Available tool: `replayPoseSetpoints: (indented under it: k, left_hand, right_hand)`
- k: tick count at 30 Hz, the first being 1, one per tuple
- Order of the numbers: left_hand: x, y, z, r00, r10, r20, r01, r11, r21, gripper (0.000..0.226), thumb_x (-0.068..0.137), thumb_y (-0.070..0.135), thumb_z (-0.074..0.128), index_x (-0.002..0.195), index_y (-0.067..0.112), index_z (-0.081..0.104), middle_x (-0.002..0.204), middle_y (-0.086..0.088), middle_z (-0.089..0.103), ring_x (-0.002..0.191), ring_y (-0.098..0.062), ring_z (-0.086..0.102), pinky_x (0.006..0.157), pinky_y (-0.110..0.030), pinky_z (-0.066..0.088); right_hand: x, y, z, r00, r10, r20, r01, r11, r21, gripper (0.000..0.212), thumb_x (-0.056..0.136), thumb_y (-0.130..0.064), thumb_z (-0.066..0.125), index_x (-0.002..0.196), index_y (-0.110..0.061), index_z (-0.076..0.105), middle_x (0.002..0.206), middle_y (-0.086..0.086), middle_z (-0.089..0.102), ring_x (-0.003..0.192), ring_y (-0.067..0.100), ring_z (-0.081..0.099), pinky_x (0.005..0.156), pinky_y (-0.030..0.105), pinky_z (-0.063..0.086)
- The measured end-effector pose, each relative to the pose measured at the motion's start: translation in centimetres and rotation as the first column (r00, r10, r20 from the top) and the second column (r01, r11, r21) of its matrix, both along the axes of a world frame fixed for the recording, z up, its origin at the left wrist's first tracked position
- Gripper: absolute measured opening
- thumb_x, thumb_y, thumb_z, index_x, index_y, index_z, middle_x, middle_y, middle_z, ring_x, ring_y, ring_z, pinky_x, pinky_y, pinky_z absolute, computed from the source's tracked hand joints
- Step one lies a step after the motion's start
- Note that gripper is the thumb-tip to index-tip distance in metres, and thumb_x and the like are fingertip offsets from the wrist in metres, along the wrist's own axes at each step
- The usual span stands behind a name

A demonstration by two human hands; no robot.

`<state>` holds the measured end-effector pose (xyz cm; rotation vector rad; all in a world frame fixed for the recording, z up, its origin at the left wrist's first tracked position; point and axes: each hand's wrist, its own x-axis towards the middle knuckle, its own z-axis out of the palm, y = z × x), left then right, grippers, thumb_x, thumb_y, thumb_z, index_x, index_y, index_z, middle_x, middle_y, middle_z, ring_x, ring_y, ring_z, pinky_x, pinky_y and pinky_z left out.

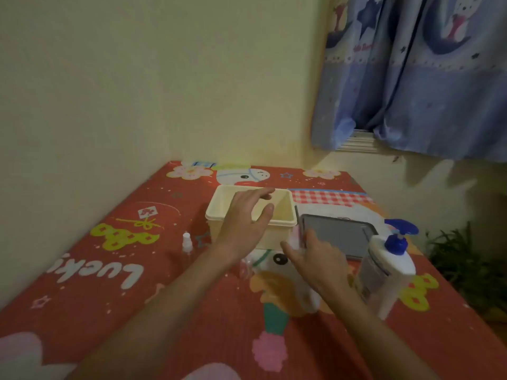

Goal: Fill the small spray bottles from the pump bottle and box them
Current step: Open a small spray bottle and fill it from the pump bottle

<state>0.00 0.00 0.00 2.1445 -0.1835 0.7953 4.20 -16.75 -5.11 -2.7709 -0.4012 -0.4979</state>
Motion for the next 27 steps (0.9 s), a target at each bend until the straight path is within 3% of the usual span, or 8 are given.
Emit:
replayPoseSetpoints:
  k: [3, 6, 8, 12, 16, 21, 24, 27]
  left_hand:
    - [-0.5, -0.5, -0.8, 1.000, -0.005, -0.006, 0.005, 0.994, -0.107, 0.024, 0.096, 0.016, 0.055, 0.116, 0.025, 0.064, 0.100, 0.012, 0.063, 0.094, -0.011, 0.055, 0.075, -0.017, 0.044]
    - [-1.0, -1.1, -1.8, 0.992, -0.087, -0.096, 0.066, 0.976, -0.208, 0.022, 0.095, 0.016, 0.055, 0.105, 0.033, 0.066, 0.091, 0.011, 0.068, 0.080, -0.014, 0.060, 0.073, -0.028, 0.052]
    - [-1.2, -1.3, -2.6, 0.981, -0.118, -0.157, 0.083, 0.973, -0.213, 0.021, 0.094, 0.017, 0.058, 0.101, 0.036, 0.066, 0.089, 0.008, 0.071, 0.080, -0.013, 0.062, 0.073, -0.031, 0.053]
    - [-1.8, -2.2, -4.6, 0.935, -0.178, -0.307, 0.122, 0.974, -0.192, 0.030, 0.086, 0.014, 0.068, 0.111, 0.031, 0.065, 0.104, 0.010, 0.067, 0.085, 0.001, 0.063, 0.071, -0.019, 0.052]
    - [-1.8, -3.3, -5.2, 0.905, -0.163, -0.393, 0.087, 0.975, -0.203, 0.048, 0.077, 0.017, 0.079, 0.114, 0.034, 0.054, 0.105, 0.013, 0.064, 0.094, -0.001, 0.063, 0.080, -0.025, 0.056]
    - [-1.6, -3.6, -5.4, 0.917, -0.118, -0.382, 0.022, 0.969, -0.245, 0.030, 0.070, 0.017, 0.084, 0.098, 0.021, 0.072, 0.086, 0.008, 0.074, 0.084, -0.006, 0.069, 0.075, -0.025, 0.055]
    - [-1.7, -3.3, -5.7, 0.908, -0.179, -0.379, 0.036, 0.935, -0.354, 0.022, 0.070, 0.015, 0.083, 0.090, 0.021, 0.076, 0.083, 0.007, 0.076, 0.084, -0.005, 0.071, 0.078, -0.026, 0.055]
    - [-2.0, -3.1, -5.7, 0.888, -0.274, -0.369, 0.091, 0.891, -0.444, 0.019, 0.073, 0.007, 0.079, 0.086, 0.020, 0.077, 0.082, 0.003, 0.077, 0.082, -0.010, 0.072, 0.077, -0.030, 0.057]
  right_hand:
    - [-0.2, -0.1, -0.9, 1.000, 0.022, -0.005, -0.022, 0.997, -0.072, 0.048, 0.086, -0.063, 0.043, 0.097, -0.018, 0.051, 0.085, 0.004, 0.067, 0.076, 0.026, 0.064, 0.057, 0.032, 0.045]
    - [-0.1, -0.2, -1.7, 0.996, 0.082, -0.022, -0.082, 0.997, 0.015, 0.034, 0.090, -0.048, 0.049, 0.092, -0.014, 0.053, 0.085, 0.006, 0.066, 0.078, 0.029, 0.063, 0.057, 0.033, 0.041]
    - [0.4, -0.6, -1.6, 0.993, 0.116, -0.028, -0.113, 0.989, 0.096, 0.031, 0.089, -0.044, 0.054, 0.079, -0.015, 0.048, 0.071, 0.004, 0.061, 0.069, 0.028, 0.060, 0.053, 0.034, 0.039]
    - [0.2, -0.7, 0.3, 0.974, 0.227, -0.021, -0.213, 0.940, 0.265, 0.040, 0.088, -0.042, 0.058, 0.063, -0.018, 0.038, 0.053, -0.002, 0.043, 0.050, 0.016, 0.046, 0.047, 0.032, 0.035]
    - [-0.5, -0.1, 2.1, 0.960, 0.274, -0.054, -0.240, 0.909, 0.341, 0.041, 0.088, -0.046, 0.056, 0.068, -0.010, 0.051, 0.055, -0.001, 0.049, 0.047, 0.010, 0.041, 0.045, 0.024, 0.031]
    - [-1.2, 0.0, 2.8, 0.944, 0.313, -0.102, -0.241, 0.869, 0.432, 0.032, 0.083, -0.041, 0.062, 0.077, -0.009, 0.061, 0.063, 0.002, 0.060, 0.053, 0.012, 0.052, 0.047, 0.025, 0.041]
    - [-1.2, -0.2, 3.0, 0.927, 0.350, -0.139, -0.226, 0.812, 0.539, 0.031, 0.081, -0.036, 0.067, 0.076, -0.006, 0.061, 0.061, 0.003, 0.058, 0.049, 0.008, 0.046, 0.046, 0.023, 0.038]
    - [-1.1, -0.6, 3.0, 0.884, 0.442, -0.154, -0.285, 0.770, 0.571, 0.033, 0.081, -0.035, 0.067, 0.079, -0.003, 0.060, 0.067, 0.014, 0.061, 0.053, 0.013, 0.049, 0.050, 0.032, 0.041]
